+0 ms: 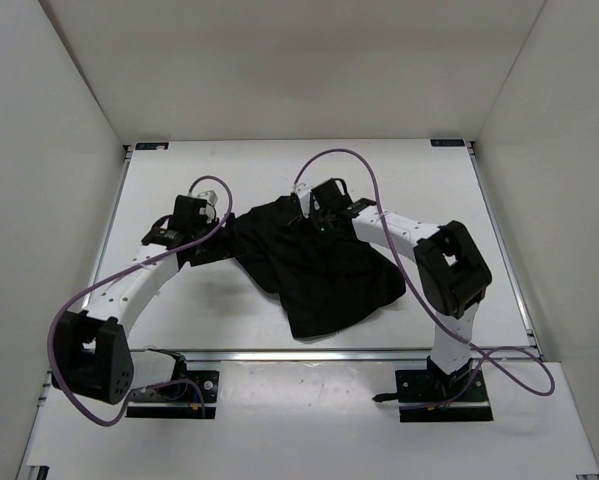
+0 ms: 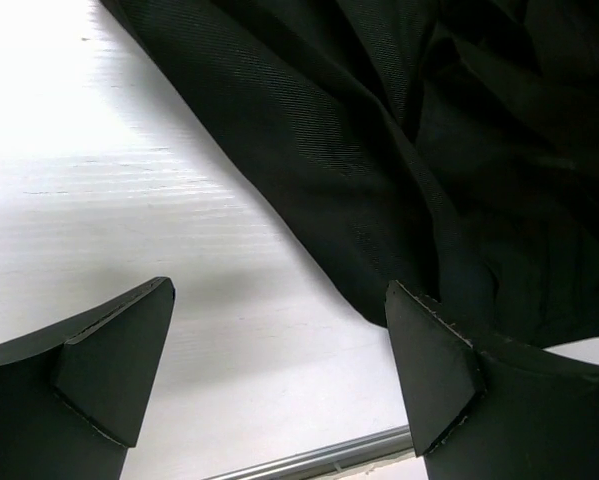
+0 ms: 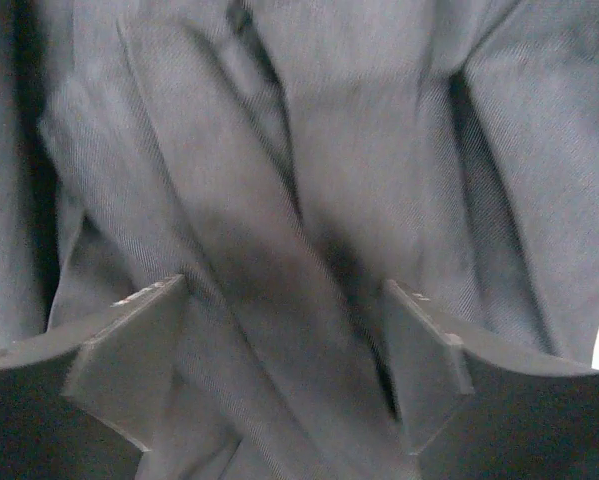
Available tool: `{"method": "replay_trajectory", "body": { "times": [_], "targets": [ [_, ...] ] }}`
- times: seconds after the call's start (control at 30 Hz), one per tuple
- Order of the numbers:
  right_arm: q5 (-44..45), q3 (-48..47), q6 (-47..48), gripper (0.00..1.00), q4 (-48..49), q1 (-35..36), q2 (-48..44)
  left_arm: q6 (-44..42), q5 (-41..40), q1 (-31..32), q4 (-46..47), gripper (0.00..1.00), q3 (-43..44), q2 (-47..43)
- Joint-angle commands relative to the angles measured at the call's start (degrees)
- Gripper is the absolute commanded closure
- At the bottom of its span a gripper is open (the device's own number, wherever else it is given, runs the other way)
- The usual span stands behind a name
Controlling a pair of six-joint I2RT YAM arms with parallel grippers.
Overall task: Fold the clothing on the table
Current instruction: Flatten the skirt out
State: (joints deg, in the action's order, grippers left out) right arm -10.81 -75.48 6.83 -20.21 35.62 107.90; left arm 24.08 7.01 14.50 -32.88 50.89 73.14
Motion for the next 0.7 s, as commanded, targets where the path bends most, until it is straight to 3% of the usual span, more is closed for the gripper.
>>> {"method": "replay_trajectory", "body": {
  "times": [0.0, 0.03, 0.07, 0.13, 0.4, 0.63, 0.67],
  "targets": [
    [2.7, -4.1, 2.0, 0.3, 1.9, 0.9, 2.9, 0.5, 2.8, -0.1, 1.5, 0.03, -0.5, -2.7],
    [3.0, -5.1, 2.1, 0.49, 0.4, 1.0, 3.9, 0.4, 3.1, 0.3, 1.2, 0.03, -0.7, -2.8],
    [3.6, -6.3, 1.7, 0.73, 0.3, 0.8, 4.6, 0.6, 3.3, 0.3, 1.3, 0.03, -1.2, -3.0],
    [5.4, -8.4, 0.5, 1.0, -1.9, 0.2, 6.3, 0.5, 3.6, -0.1, 1.7, 0.03, -1.1, -2.9],
    [7.4, -8.2, -3.1, 1.0, -0.4, -7.2, -4.2, 1.2, 5.9, 1.0, 4.1, 0.04, -2.0, -2.2],
    [9.8, 1.5, -6.5, 1.0, 1.8, -24.1, -17.6, 2.6, 7.9, 3.8, 6.5, 0.06, -2.7, -0.1],
    [10.2, 2.5, -8.1, 0.87, 0.5, -27.7, -18.7, 2.6, 7.8, 4.1, 6.9, 0.05, -2.6, 0.2]
  ]
}}
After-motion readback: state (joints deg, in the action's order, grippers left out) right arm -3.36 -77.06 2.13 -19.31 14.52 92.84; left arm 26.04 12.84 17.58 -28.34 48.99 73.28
